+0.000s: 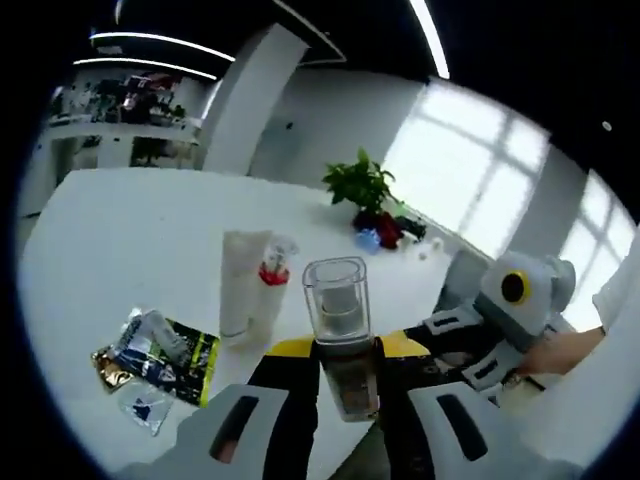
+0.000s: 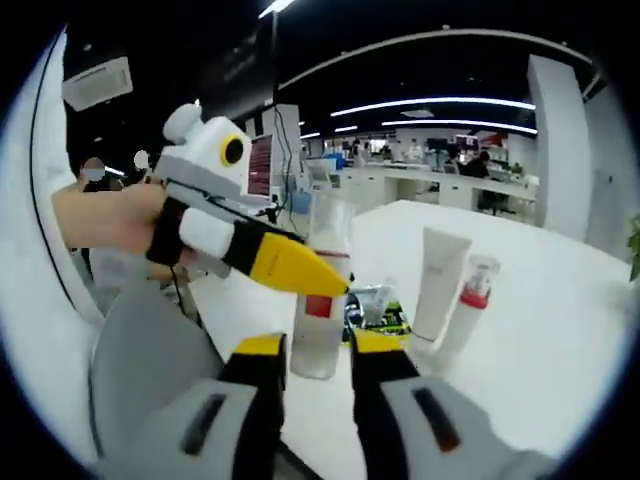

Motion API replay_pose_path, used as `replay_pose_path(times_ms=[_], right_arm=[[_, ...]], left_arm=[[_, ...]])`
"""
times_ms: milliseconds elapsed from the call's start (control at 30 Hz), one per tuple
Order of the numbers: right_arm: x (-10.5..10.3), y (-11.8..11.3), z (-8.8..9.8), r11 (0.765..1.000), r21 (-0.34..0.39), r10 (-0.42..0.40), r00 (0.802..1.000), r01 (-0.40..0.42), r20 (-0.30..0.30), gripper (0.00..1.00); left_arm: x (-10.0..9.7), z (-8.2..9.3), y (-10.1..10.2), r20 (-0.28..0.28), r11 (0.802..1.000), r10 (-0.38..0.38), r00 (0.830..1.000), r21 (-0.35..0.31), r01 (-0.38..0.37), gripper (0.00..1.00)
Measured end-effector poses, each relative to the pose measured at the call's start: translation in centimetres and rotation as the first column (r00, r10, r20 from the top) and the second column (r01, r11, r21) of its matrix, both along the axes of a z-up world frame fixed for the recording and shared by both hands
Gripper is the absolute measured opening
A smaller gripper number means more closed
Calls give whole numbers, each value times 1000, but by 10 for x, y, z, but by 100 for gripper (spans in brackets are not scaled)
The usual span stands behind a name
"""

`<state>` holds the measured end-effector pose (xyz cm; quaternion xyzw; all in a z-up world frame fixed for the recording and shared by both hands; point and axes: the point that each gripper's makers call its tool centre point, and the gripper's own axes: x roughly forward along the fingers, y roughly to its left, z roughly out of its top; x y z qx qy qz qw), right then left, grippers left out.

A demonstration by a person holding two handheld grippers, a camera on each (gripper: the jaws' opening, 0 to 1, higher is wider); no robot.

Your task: Arrange the skincare products in the storage area until every visible bottle or jar stands upright without overlapping.

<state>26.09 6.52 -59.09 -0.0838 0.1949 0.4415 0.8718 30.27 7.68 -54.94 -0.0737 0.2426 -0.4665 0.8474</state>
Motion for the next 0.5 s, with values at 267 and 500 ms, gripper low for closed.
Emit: replay_pose_path(times_ms=[267,500], right_arm=[[19,-14,55,961,277,13,999,-4,-31,33],[28,2,77,916,399,66,997,-50,-26,34]], left_arm=[[-3,-6,-4,119,966,-193,974,198,167,18],[-18,-8,-19,124,939,-304,945,208,275,18]])
